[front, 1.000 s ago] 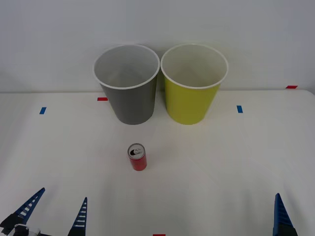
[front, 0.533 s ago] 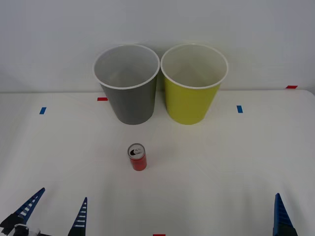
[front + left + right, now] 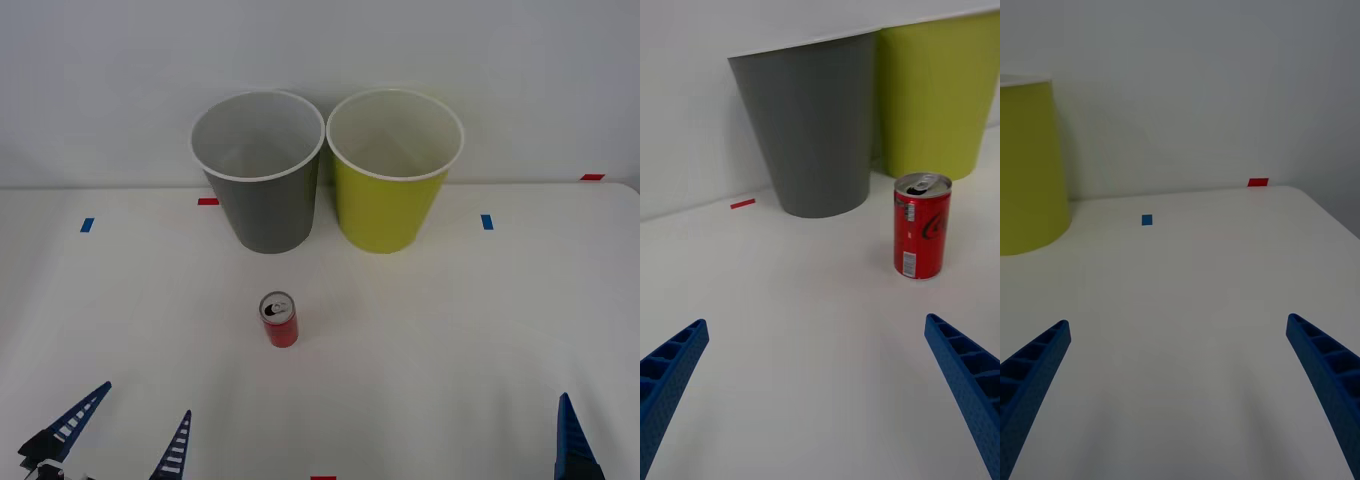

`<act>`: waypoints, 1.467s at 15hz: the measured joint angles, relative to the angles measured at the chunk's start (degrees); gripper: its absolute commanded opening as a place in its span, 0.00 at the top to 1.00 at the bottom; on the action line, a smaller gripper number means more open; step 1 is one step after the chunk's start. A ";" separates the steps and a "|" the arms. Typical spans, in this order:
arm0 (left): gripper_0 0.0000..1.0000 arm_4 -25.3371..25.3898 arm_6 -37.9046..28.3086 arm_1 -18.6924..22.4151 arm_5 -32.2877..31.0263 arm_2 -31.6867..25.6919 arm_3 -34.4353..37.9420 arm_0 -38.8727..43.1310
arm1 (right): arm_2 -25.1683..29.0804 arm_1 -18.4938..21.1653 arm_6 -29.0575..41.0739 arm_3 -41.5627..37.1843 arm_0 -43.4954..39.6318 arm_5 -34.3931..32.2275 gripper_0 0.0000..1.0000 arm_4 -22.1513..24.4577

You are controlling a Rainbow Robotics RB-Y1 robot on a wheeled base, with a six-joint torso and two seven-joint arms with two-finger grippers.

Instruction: Put cans in the gray bin and PET bottles in the light green bin.

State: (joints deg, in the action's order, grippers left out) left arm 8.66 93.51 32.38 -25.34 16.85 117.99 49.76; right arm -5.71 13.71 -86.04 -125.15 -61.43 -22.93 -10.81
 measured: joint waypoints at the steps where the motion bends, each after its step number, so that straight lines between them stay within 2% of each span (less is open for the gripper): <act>1: 0.00 0.43 -0.17 2.34 0.00 1.18 -0.59 -1.82 | 0.00 0.00 0.00 0.00 0.00 0.00 0.00 0.00; 4: 0.00 1.82 -0.36 7.14 -0.01 4.67 -3.06 -6.97 | 0.00 0.00 0.00 0.00 0.00 0.00 0.00 0.00; 7: 0.00 2.72 -0.53 8.57 -0.02 6.99 -5.11 -11.19 | 0.00 0.00 0.00 0.00 0.00 0.00 0.00 0.00; 11: 0.00 5.05 -0.84 9.89 0.01 13.01 -9.78 -21.08 | 0.00 0.00 0.00 0.00 0.00 0.00 0.00 -0.01; 17: 0.00 8.10 -1.21 10.37 0.01 19.89 -15.44 -31.84 | 0.00 0.00 0.00 0.00 0.00 0.00 0.00 -0.01; 22: 0.00 8.51 -1.23 8.85 0.09 20.75 -18.45 -35.40 | 0.00 0.00 0.00 0.00 0.00 0.00 0.00 -0.01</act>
State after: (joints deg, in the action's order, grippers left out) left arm 17.17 92.29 41.22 -25.25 37.60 99.54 14.36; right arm -5.71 13.71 -86.05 -125.15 -61.43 -22.94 -10.82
